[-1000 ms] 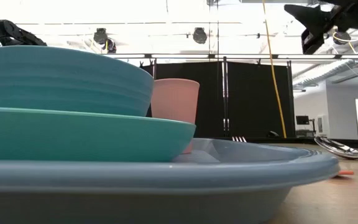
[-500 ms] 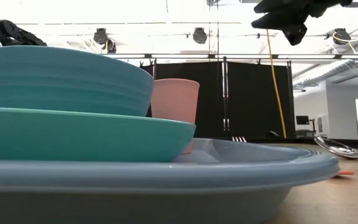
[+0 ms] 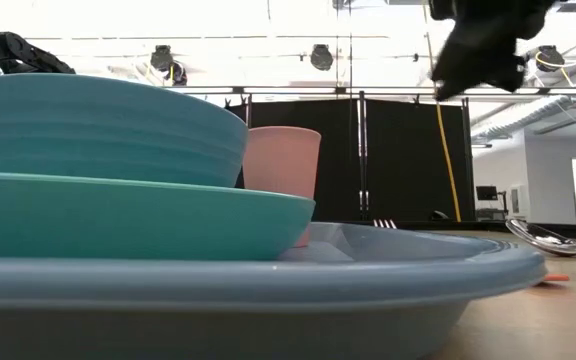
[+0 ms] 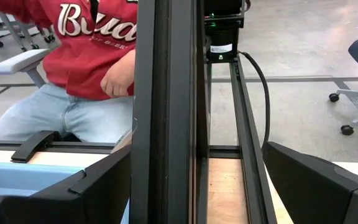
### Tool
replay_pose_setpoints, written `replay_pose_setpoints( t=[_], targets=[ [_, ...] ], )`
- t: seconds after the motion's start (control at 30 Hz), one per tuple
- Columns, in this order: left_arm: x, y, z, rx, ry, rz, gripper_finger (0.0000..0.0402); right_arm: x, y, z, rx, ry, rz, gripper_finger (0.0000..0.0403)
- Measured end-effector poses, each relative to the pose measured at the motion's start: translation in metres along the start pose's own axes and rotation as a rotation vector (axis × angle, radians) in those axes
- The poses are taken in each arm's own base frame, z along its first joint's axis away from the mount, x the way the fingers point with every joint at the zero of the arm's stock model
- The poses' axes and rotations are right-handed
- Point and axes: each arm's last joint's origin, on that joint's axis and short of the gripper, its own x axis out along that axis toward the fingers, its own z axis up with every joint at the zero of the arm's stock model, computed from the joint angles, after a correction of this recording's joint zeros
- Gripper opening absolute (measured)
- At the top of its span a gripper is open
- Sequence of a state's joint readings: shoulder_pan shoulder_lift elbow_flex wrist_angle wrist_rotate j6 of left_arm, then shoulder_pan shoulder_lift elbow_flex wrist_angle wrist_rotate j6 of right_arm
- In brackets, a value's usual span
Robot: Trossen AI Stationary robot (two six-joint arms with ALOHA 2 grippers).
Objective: Set up tray
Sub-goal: Put the yellow table knife on top of the yellow table napkin on the blue tray
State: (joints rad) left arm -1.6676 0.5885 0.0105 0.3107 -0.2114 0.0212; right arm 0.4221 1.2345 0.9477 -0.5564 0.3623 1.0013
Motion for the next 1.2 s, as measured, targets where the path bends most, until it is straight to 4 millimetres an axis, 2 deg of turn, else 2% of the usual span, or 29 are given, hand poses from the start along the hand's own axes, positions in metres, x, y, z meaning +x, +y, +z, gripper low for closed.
replay_pose_setpoints(
  t=[0.17,0.27,0.53,0.73,1.0,1.2],
  targets=[
    [0.0,0.0,0.0,0.0,0.0,0.0,0.0351,-0.008,-0.012,-0.009,0.139,0.129,-0.099,0.0117],
    [0.0,0.0,0.0,0.0,0.0,0.0,0.0351,-0.012,-0.021,-0.02,0.232,0.255,-0.196,0.0101],
    [0.0,0.0,0.0,0.0,0.0,0.0,0.0351,-0.016,-0.034,-0.052,0.427,0.419,-0.378,0.0081],
    [0.0,0.0,0.0,0.0,0.0,0.0,0.0351,-0.005,-0.044,-0.079,0.503,0.544,-0.468,0.0118],
    [0.0,0.0,0.0,0.0,0.0,-0.001,0.0351,0.016,-0.046,-0.1,0.573,0.627,-0.39,0.0194],
    [0.0,0.0,0.0,0.0,0.0,0.0,0.0351,0.022,-0.05,-0.11,0.586,0.708,-0.507,0.0199]
  ],
)
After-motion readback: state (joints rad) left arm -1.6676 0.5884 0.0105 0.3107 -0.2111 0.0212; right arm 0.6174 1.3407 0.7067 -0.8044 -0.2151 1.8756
